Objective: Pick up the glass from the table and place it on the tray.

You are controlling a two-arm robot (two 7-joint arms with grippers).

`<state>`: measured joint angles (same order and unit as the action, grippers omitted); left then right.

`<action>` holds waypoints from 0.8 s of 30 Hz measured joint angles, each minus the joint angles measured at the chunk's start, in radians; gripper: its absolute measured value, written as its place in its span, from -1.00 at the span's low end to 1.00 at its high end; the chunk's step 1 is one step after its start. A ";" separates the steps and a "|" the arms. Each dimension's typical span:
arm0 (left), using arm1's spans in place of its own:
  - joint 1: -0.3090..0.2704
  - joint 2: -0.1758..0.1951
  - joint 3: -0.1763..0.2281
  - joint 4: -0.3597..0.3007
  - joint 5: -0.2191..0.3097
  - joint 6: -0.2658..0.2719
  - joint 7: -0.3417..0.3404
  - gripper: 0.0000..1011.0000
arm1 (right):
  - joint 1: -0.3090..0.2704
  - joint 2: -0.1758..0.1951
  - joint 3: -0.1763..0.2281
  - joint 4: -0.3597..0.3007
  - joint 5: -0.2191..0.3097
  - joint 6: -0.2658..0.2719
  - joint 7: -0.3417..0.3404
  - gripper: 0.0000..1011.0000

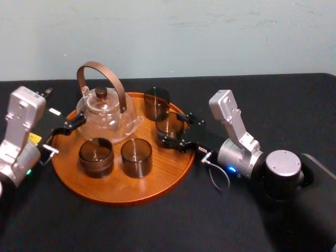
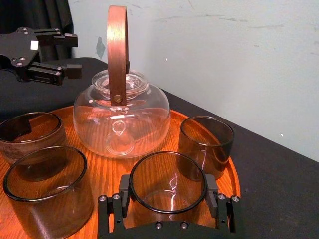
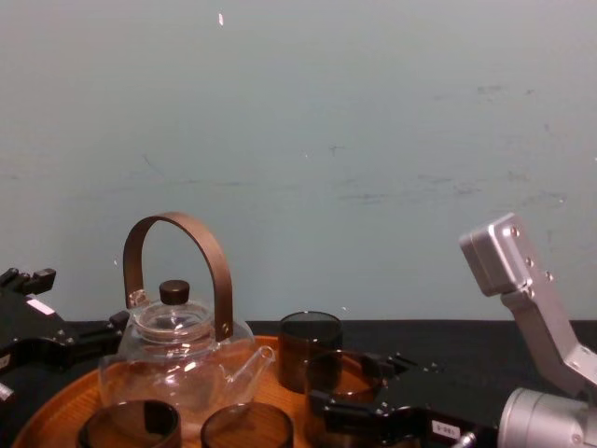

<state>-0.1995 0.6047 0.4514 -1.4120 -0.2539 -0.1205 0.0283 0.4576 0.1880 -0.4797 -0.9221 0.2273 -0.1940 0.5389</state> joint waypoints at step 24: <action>0.000 0.000 0.000 0.000 0.000 0.000 0.000 0.98 | -0.001 0.001 0.008 0.000 0.014 0.000 0.015 0.98</action>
<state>-0.1995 0.6047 0.4513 -1.4120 -0.2539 -0.1205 0.0283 0.4564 0.1892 -0.4717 -0.9225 0.2413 -0.1936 0.5538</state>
